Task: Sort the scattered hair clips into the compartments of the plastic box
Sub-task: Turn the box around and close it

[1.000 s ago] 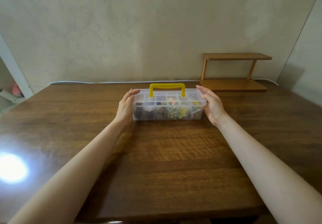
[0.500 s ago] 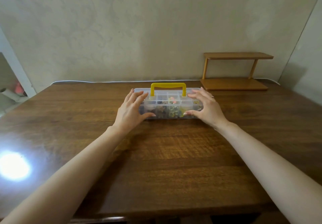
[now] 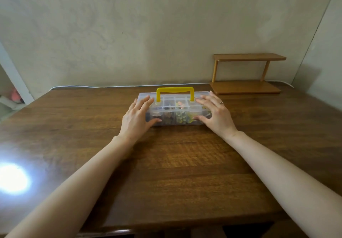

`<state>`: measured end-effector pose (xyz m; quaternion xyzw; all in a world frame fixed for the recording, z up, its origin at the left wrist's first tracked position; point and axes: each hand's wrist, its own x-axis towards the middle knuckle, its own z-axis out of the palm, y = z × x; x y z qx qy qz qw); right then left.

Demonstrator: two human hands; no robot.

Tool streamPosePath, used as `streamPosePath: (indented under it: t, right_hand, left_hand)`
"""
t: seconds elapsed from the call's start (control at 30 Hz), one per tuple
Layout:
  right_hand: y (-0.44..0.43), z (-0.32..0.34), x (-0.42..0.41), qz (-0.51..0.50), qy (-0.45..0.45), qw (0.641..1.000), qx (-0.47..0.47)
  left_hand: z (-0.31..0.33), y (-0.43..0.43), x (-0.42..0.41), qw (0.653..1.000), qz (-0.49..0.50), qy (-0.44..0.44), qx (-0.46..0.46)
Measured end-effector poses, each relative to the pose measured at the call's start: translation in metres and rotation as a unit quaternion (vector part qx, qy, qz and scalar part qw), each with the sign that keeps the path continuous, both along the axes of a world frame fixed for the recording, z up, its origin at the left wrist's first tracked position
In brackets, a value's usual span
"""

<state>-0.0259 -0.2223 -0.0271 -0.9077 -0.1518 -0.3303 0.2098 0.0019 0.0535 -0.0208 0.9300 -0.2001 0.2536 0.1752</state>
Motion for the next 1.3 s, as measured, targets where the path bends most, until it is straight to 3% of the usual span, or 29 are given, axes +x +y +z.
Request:
streamPosePath:
  t: [0.33,0.77,1.3]
  right_hand:
    - [-0.010,0.018,0.000,0.011,-0.062,0.977,-0.203]
    - [-0.008,0.003,-0.001,0.001,-0.120,0.975,-0.186]
    - [0.012,0.001,-0.003,-0.013,-0.105,0.994,-0.008]
  left_hand:
    - [0.007,0.009,0.005,0.992,-0.022,-0.087,0.090]
    - [0.003,0.007,0.003,0.990,0.019,-0.063,0.122]
    - [0.008,-0.006,-0.005,0.999,0.030,-0.011,-0.031]
